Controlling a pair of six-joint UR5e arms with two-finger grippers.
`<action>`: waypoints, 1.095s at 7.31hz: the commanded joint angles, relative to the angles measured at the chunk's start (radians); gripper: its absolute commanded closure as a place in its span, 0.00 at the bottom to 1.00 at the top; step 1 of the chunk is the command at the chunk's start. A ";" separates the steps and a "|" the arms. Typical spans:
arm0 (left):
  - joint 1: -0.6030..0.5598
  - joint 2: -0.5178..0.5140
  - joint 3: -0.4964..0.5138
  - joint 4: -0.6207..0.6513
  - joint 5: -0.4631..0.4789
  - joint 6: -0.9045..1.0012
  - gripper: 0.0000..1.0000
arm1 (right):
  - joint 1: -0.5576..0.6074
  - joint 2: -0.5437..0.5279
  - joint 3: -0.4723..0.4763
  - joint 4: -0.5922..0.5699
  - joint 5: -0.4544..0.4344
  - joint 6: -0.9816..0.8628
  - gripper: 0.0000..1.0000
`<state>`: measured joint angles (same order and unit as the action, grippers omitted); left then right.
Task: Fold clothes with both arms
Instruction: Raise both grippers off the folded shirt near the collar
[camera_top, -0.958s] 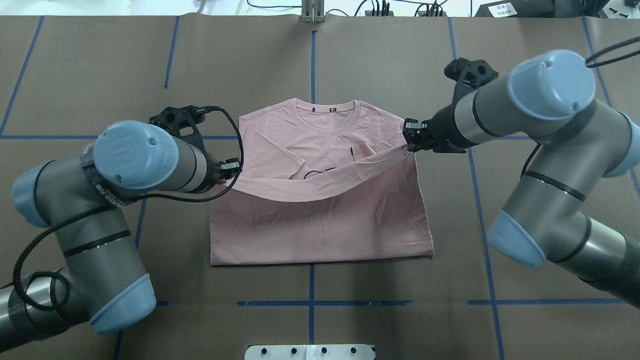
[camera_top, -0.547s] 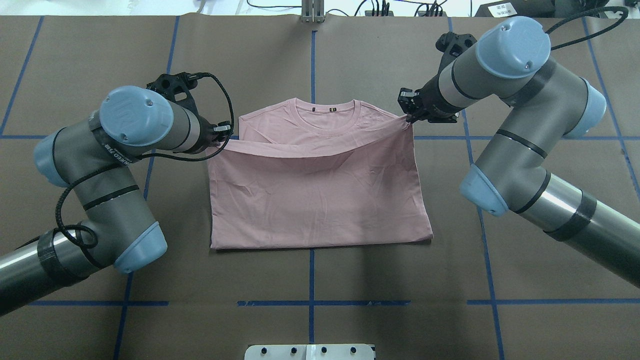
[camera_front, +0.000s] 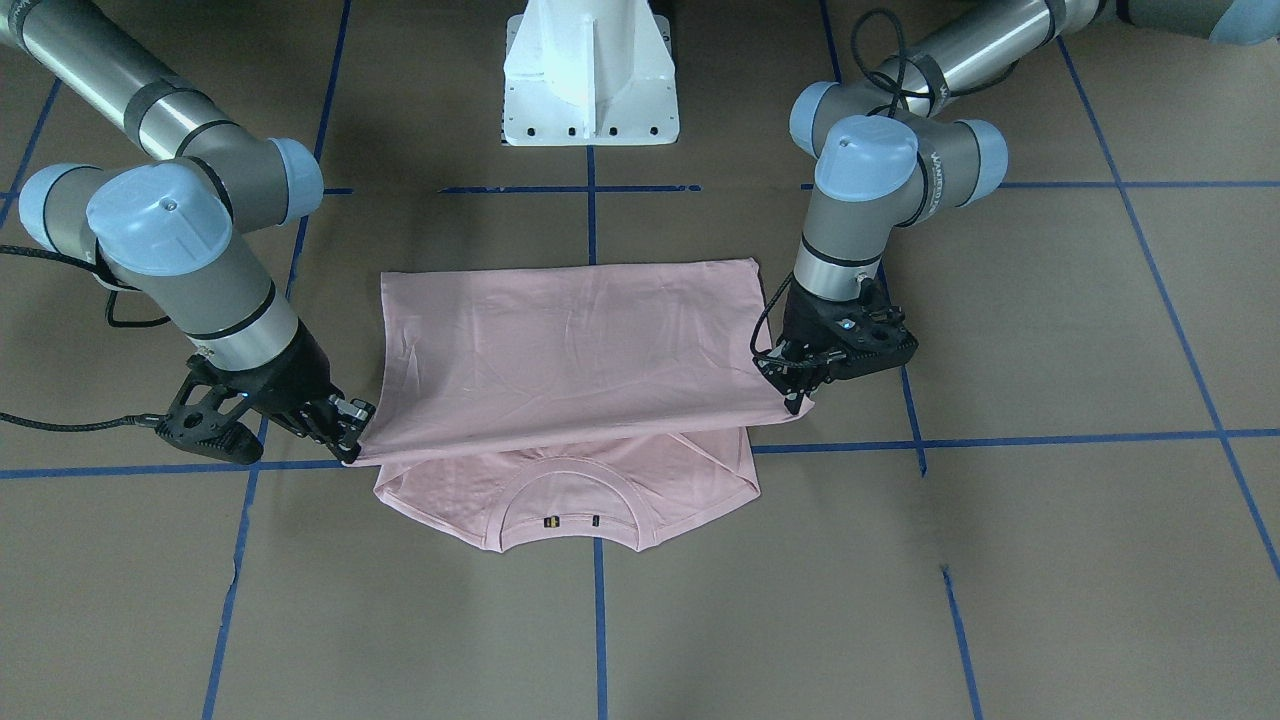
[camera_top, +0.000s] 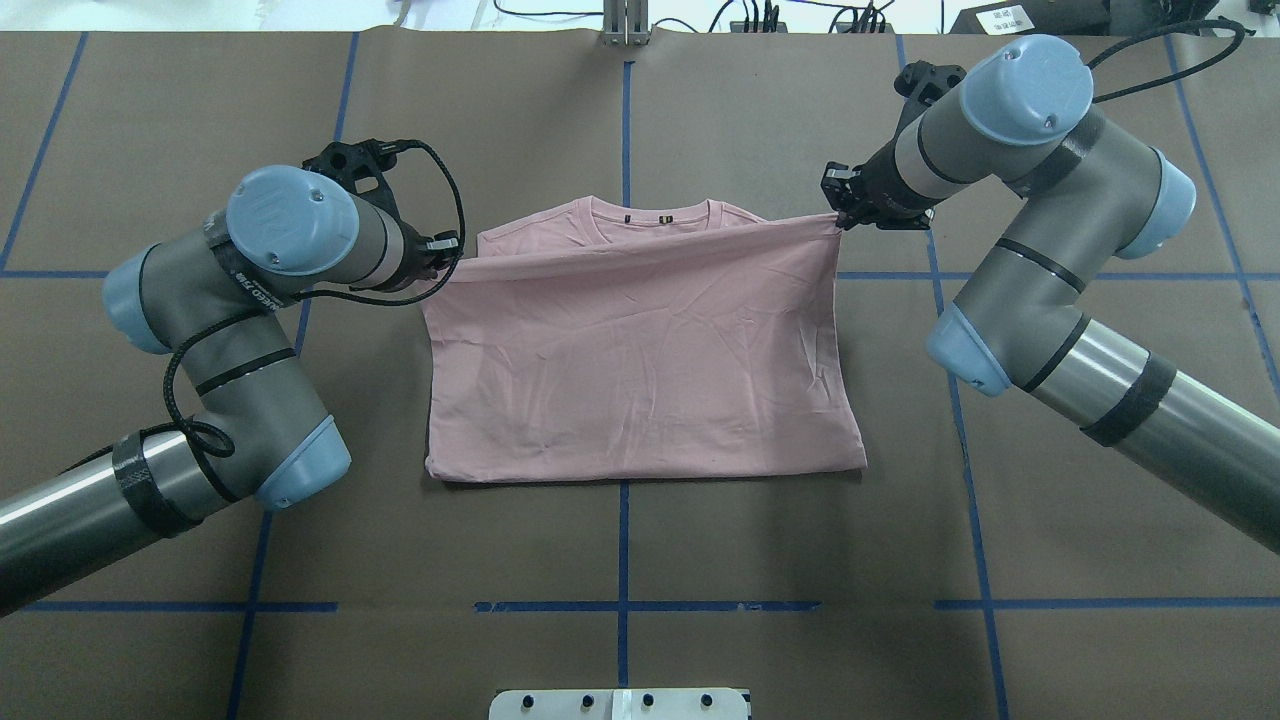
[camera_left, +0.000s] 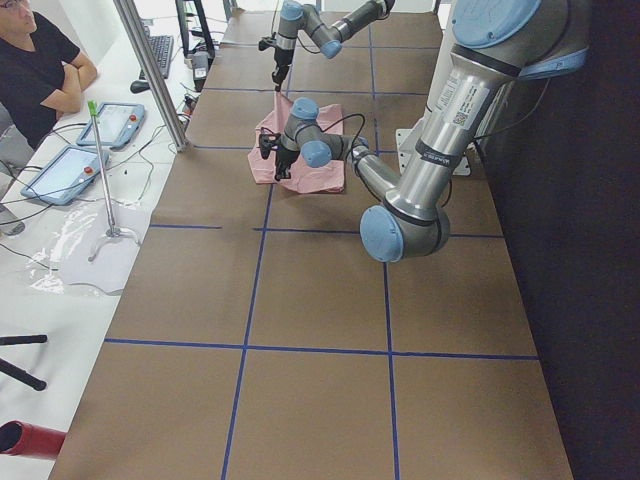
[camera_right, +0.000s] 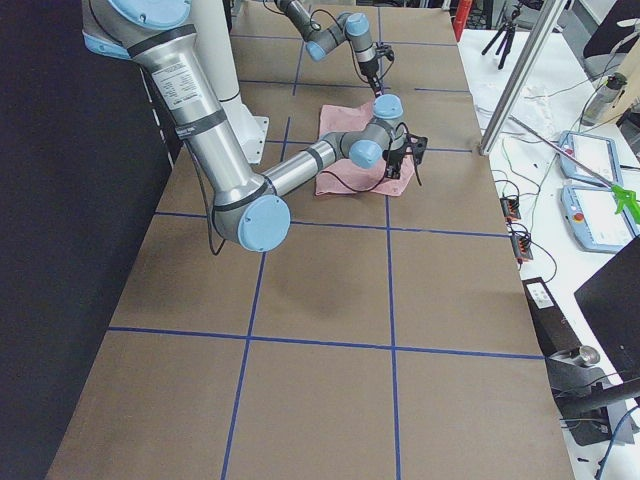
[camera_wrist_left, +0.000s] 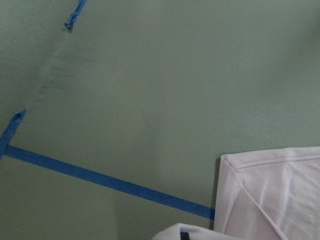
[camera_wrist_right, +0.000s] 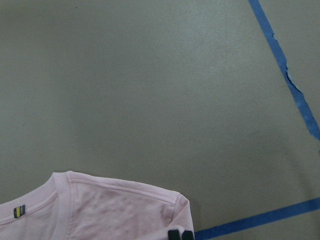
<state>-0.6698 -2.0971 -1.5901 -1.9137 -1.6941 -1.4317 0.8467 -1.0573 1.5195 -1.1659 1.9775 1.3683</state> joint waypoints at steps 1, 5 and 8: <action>-0.001 -0.033 0.030 -0.002 0.001 -0.003 1.00 | 0.002 0.034 -0.039 0.002 0.000 0.002 1.00; -0.002 -0.066 0.048 -0.002 0.001 0.000 1.00 | -0.004 0.059 -0.071 0.003 0.001 -0.002 1.00; -0.001 -0.067 0.064 -0.002 0.004 -0.006 0.63 | -0.008 0.048 -0.067 0.005 0.003 -0.009 0.47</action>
<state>-0.6711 -2.1637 -1.5368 -1.9149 -1.6928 -1.4337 0.8405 -1.0030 1.4503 -1.1618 1.9806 1.3659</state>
